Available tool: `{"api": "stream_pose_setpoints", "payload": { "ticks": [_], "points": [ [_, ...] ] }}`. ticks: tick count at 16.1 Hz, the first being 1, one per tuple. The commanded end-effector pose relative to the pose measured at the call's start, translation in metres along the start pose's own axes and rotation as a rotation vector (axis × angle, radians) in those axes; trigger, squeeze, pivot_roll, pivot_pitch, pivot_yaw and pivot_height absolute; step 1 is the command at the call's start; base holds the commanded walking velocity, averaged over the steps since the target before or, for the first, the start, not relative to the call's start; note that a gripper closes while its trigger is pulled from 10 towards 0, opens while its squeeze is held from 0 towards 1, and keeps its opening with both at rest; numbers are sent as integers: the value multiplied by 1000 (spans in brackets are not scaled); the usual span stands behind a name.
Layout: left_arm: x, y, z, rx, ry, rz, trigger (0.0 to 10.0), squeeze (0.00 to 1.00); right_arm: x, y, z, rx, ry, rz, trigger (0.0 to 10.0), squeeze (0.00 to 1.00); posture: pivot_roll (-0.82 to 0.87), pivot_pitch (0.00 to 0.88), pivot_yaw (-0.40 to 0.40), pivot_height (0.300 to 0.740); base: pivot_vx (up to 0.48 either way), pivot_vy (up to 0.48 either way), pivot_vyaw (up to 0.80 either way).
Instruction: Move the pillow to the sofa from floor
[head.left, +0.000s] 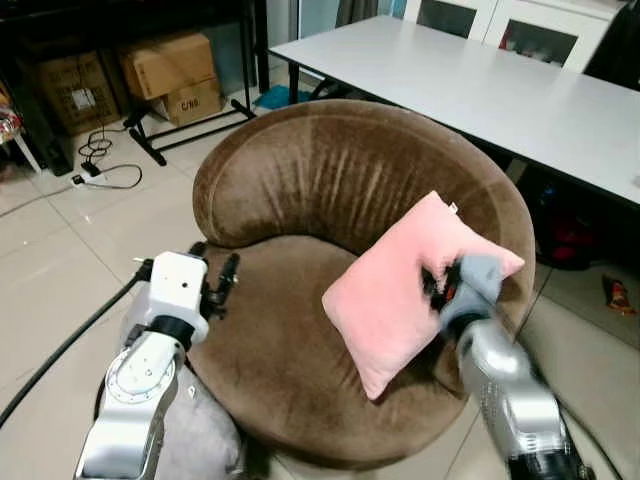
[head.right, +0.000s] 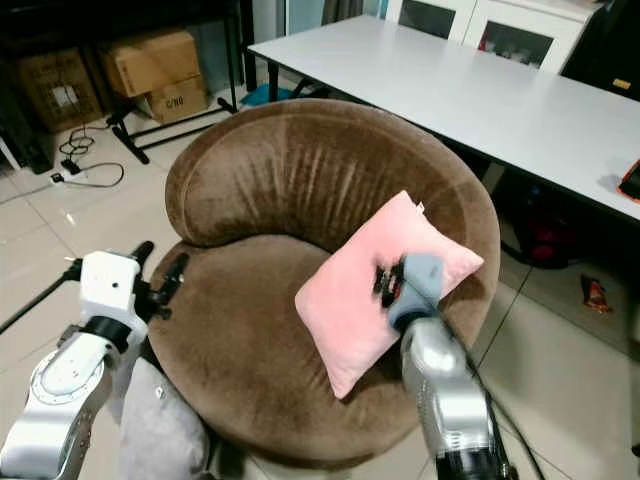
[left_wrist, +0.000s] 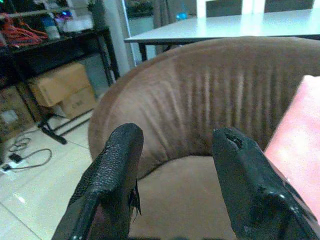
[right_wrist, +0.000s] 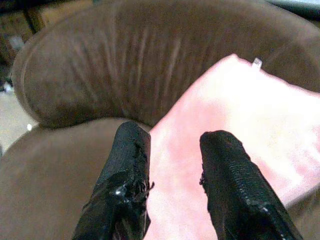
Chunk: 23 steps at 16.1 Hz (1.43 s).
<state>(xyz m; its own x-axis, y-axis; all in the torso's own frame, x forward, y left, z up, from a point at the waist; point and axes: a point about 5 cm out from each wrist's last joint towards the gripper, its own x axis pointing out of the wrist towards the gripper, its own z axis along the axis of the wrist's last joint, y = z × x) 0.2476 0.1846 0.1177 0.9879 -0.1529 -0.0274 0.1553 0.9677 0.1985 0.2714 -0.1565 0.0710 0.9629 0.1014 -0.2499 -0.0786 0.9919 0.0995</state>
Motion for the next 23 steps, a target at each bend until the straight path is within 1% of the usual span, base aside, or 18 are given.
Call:
{"api": "stream_pose_setpoints", "payload": {
  "ticks": [1, 3, 6, 11, 14, 17, 18, 20, 23],
  "points": [
    [-2, 2, 2, 20, -12, 15, 10000, 0, -1, 4, 12, -4, -37, 29, 10000, 0, -57, 0, -44, 740, -270, 0, 0],
    [-3, 2, 2, 29, -14, 19, 10000, 0, -4, 5, 12, 12, -21, 34, 10000, 0, -54, 0, -45, 740, -266, 0, 0],
    [-3, 0, 2, 35, -19, 20, 10000, 0, -7, 5, 16, 1, 4, 37, 10000, 0, -51, 0, -48, 740, -269, 0, 0],
    [-3, 0, 1, 36, -18, 15, 10000, 0, -6, 4, 19, -2, 15, 29, 10000, 0, -53, 0, -47, 740, -256, 0, 0],
    [-2, 1, -1, 34, -15, 19, 10000, 0, -6, 2, 21, -18, 19, 21, 10000, 0, -54, 0, -48, 740, 0, 0, 0],
    [0, 2, -3, 53, -41, 14, 10000, 0, -3, -2, 19, -98, 17, 7, 10000, 0, -56, 0, -48, 740, 0, 0, 0],
    [0, 2, -3, 52, -46, 16, 10000, 0, -2, -4, 18, -100, 17, -11, 10000, 0, -56, 0, -46, 740, 0, 0, 0],
    [0, 3, -2, 47, -41, 11, 10000, 0, -1, -6, 17, -63, 24, -27, 10000, 0, -58, 0, -41, 740, 0, 0, 0],
    [1, 3, -3, 41, -44, -3, 10000, 0, 0, -3, 20, -84, 13, -11, 10000, 0, -62, 0, -39, 740, 0, 0, 0]
  ]
}}
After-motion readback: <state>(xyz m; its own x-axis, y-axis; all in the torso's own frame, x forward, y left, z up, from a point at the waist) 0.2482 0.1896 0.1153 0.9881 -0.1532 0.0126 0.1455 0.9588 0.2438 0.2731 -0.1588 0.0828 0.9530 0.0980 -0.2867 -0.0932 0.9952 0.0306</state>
